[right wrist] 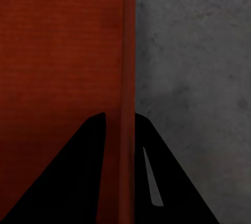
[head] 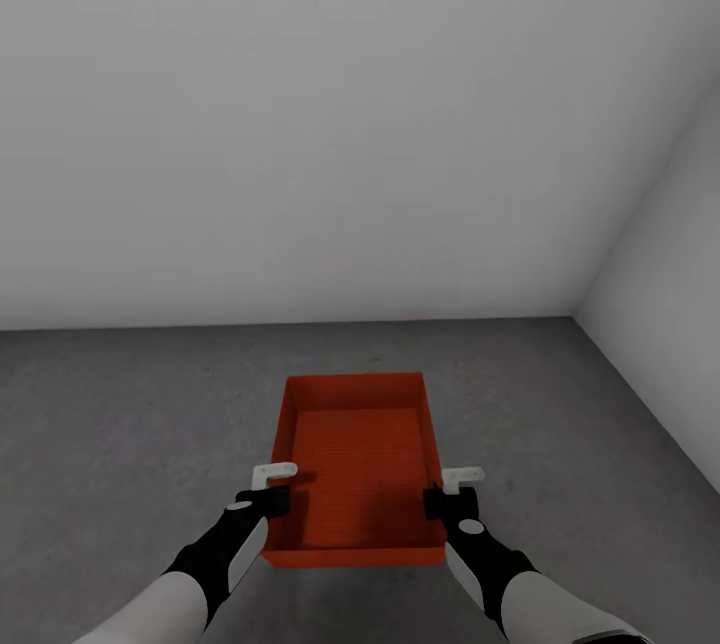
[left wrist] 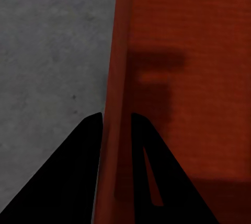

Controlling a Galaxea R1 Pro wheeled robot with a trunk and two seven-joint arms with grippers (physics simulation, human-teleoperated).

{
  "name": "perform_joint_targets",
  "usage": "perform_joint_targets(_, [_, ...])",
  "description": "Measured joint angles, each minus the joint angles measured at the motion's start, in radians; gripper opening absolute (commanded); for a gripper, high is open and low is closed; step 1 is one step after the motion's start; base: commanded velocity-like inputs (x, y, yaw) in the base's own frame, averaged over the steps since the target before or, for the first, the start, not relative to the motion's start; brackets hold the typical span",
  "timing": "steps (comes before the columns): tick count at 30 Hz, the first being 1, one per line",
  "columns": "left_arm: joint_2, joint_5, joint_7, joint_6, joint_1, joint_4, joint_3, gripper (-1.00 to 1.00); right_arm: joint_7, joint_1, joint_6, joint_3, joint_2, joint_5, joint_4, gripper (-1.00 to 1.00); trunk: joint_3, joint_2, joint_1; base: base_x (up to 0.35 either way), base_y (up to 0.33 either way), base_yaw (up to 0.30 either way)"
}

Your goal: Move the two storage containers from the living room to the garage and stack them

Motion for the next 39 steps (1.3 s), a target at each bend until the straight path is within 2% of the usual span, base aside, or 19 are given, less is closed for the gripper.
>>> perform_joint_targets(26, [0.000, -0.003, 0.000, 0.003, 0.000, -0.003, 0.001, -1.00, 0.003, 0.000, -0.001, -0.003, 0.000, 0.000, 0.000, -1.00, -0.081, -0.182, 0.100, 0.000, 0.000, 0.000])
perform_joint_targets(39, [0.000, -0.002, 0.002, 0.005, 0.000, -0.005, -0.001, -1.00, 0.003, 0.000, -0.001, -0.003, 0.000, -0.001, 0.000, -1.00, -0.082, -0.182, 0.100, 0.000, 0.000, 0.000])
